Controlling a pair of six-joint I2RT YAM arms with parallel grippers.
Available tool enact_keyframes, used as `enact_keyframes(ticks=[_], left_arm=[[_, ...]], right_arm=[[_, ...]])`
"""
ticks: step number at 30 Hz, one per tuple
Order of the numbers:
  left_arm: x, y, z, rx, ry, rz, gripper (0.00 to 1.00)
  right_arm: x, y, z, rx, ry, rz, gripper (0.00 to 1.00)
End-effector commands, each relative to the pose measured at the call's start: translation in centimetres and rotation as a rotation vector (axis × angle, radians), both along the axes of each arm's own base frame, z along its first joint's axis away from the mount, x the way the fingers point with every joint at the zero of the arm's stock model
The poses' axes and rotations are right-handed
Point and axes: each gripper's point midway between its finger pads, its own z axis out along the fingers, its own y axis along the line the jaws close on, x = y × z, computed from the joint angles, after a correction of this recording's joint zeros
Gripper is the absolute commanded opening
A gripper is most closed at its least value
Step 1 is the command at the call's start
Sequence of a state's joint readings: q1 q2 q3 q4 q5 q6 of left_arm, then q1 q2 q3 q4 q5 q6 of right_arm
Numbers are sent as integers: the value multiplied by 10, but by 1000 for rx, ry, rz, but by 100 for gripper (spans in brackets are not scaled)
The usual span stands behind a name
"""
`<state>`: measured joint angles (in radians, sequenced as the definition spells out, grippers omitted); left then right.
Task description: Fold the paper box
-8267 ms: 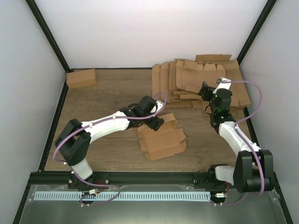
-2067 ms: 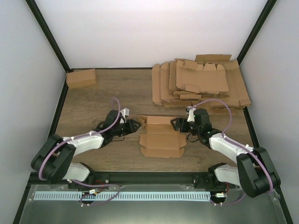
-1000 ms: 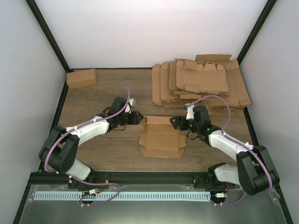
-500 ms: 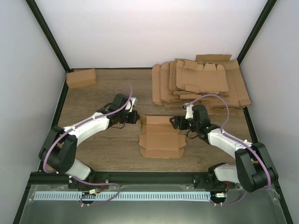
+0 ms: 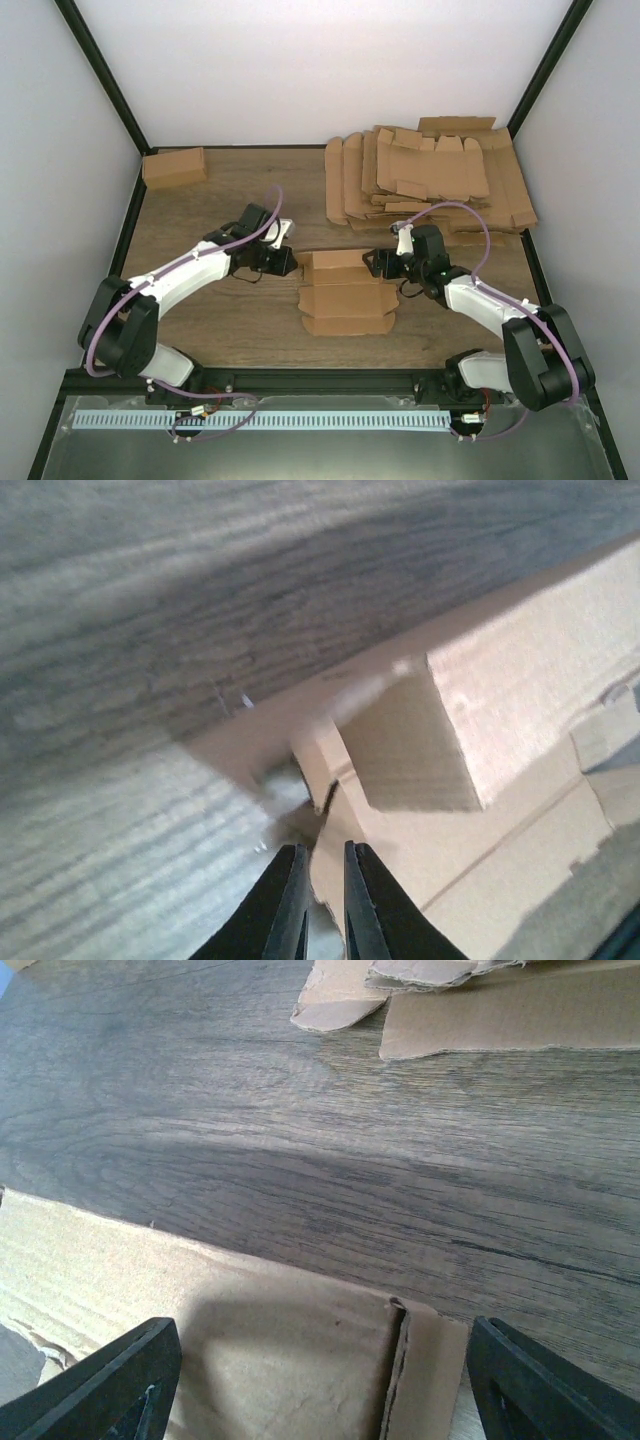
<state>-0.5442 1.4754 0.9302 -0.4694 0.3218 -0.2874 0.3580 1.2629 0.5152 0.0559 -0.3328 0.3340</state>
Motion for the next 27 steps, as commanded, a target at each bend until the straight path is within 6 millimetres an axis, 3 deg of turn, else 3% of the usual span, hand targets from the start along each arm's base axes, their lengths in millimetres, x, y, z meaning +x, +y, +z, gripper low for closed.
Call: enact_keyframes(ticks=[1, 9, 12, 16, 18, 24, 27], left_arm=[[-27, -10, 8, -80, 109, -31, 13], [-36, -33, 30, -221, 173, -94, 16], [-31, -26, 33, -174, 140, -75, 35], [-9, 0, 37, -58, 21, 58, 63], [-1, 8, 38, -37, -16, 117, 72], [4, 0, 28, -123, -35, 166, 73], [6, 1, 16, -82, -30, 175, 69]], right_arm=[[2, 5, 8, 21, -15, 4, 81], [2, 7, 14, 34, -33, 12, 82], [4, 5, 15, 24, -37, 4, 83], [7, 0, 24, -7, -75, -8, 88], [9, -3, 29, -39, -98, -4, 90], [14, -5, 56, -134, -215, 65, 95], [12, 16, 80, -127, -301, 164, 94]])
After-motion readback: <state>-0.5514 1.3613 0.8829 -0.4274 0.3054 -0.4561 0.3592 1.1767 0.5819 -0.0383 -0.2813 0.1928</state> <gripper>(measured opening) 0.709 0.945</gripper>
